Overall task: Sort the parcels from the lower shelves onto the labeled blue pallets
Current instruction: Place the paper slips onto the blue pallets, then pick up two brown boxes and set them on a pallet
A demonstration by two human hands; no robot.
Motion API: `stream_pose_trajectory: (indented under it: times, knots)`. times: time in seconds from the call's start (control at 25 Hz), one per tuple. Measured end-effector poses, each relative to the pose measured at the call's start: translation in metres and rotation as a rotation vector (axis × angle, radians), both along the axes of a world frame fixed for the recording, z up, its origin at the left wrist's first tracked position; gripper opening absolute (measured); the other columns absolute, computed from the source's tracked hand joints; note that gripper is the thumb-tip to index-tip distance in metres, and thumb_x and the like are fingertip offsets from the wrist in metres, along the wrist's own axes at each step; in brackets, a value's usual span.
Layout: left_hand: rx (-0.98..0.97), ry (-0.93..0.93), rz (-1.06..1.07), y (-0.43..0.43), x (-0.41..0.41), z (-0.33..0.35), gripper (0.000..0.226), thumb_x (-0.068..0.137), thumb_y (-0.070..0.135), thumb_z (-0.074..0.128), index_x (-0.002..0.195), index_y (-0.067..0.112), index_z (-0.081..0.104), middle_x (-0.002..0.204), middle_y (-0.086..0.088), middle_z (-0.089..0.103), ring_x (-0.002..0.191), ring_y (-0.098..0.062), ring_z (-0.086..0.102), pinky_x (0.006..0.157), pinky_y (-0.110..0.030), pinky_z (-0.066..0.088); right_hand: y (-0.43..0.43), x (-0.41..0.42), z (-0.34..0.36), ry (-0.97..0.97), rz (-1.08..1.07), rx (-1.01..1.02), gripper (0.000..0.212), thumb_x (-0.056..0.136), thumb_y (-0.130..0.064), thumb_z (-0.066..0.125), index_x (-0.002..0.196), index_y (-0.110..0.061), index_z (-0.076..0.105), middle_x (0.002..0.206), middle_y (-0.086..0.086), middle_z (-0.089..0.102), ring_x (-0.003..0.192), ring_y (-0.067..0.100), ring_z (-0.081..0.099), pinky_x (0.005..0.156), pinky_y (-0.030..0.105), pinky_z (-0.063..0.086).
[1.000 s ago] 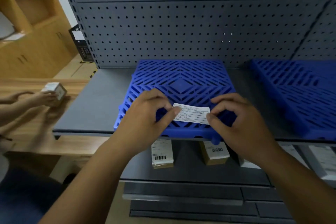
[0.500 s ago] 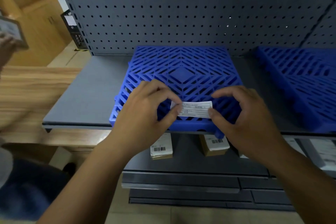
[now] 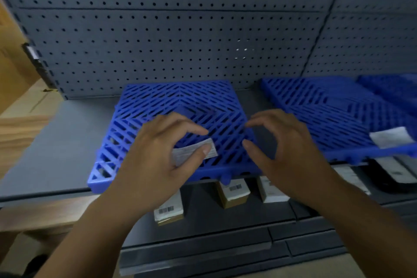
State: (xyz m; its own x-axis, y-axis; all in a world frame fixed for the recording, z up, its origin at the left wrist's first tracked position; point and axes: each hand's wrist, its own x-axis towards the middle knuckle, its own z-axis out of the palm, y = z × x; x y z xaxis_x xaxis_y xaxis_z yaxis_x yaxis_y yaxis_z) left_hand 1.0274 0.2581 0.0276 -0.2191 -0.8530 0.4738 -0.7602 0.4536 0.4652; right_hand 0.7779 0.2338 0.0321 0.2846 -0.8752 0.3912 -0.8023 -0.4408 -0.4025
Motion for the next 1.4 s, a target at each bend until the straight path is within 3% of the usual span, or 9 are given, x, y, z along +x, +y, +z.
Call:
stream_pose_trajectory:
  times: [0.16, 0.48, 0.72, 0.88, 1.08, 1.4]
  knots:
    - [-0.013, -0.073, -0.074, -0.008, -0.044, 0.008, 0.048, 0.093, 0.065, 0.048, 0.132, 0.039, 0.056, 0.123, 0.023, 0.056, 0.120, -0.004, 0.050, 0.106, -0.036, 0.040, 0.012, -0.036, 0.000, 0.008, -0.067, -0.012, 0.038, 0.090, -0.048, 0.055, 0.118, -0.024, 0.065, 0.127, -0.005, 0.058, 0.117, 0.021, 0.055, 0.103, 0.046, 0.043]
    - [-0.033, -0.123, -0.199, -0.017, -0.184, 0.029, 0.066, 0.088, 0.081, 0.032, 0.144, 0.048, 0.043, 0.141, 0.029, 0.046, 0.134, 0.001, 0.036, 0.112, -0.026, 0.025, 0.049, -0.171, 0.015, -0.042, -0.272, -0.060, 0.044, 0.093, -0.052, 0.052, 0.130, -0.027, 0.059, 0.134, -0.010, 0.054, 0.128, 0.016, 0.050, 0.106, 0.042, 0.044]
    - [-0.045, -0.123, -0.330, -0.018, -0.349, 0.036, 0.068, 0.087, 0.080, 0.031, 0.139, 0.042, 0.050, 0.130, 0.029, 0.052, 0.127, -0.001, 0.044, 0.114, -0.028, 0.026, 0.083, -0.320, 0.025, 0.021, -0.442, -0.114, 0.034, 0.094, -0.042, 0.060, 0.124, -0.026, 0.061, 0.128, -0.009, 0.057, 0.121, 0.016, 0.052, 0.103, 0.033, 0.038]
    - [-0.045, -0.119, -0.409, -0.013, -0.457, 0.037, 0.067, 0.086, 0.082, 0.031, 0.136, 0.043, 0.050, 0.126, 0.031, 0.052, 0.123, -0.002, 0.045, 0.112, -0.030, 0.031, 0.105, -0.416, 0.028, 0.045, -0.559, -0.120, 0.041, 0.091, -0.048, 0.053, 0.126, -0.028, 0.060, 0.128, -0.011, 0.056, 0.122, 0.015, 0.050, 0.104, 0.034, 0.038]
    - [-0.024, -0.098, -0.515, -0.010, -0.583, 0.034, 0.062, 0.085, 0.081, 0.032, 0.133, 0.047, 0.050, 0.124, 0.033, 0.051, 0.118, 0.007, 0.040, 0.104, -0.024, 0.031, 0.132, -0.524, 0.024, 0.034, -0.674, -0.111, 0.033, 0.092, -0.046, 0.055, 0.122, -0.032, 0.059, 0.123, -0.016, 0.054, 0.120, 0.010, 0.050, 0.100, 0.025, 0.035]
    - [0.006, -0.091, -0.696, -0.031, -0.757, 0.032, 0.056, 0.083, 0.079, 0.039, 0.131, 0.052, 0.047, 0.123, 0.034, 0.051, 0.119, 0.006, 0.038, 0.104, -0.028, 0.033, 0.141, -0.665, 0.017, 0.020, -0.846, -0.096, 0.033, 0.094, -0.047, 0.056, 0.124, -0.034, 0.058, 0.120, -0.021, 0.053, 0.116, 0.003, 0.048, 0.100, 0.025, 0.038]
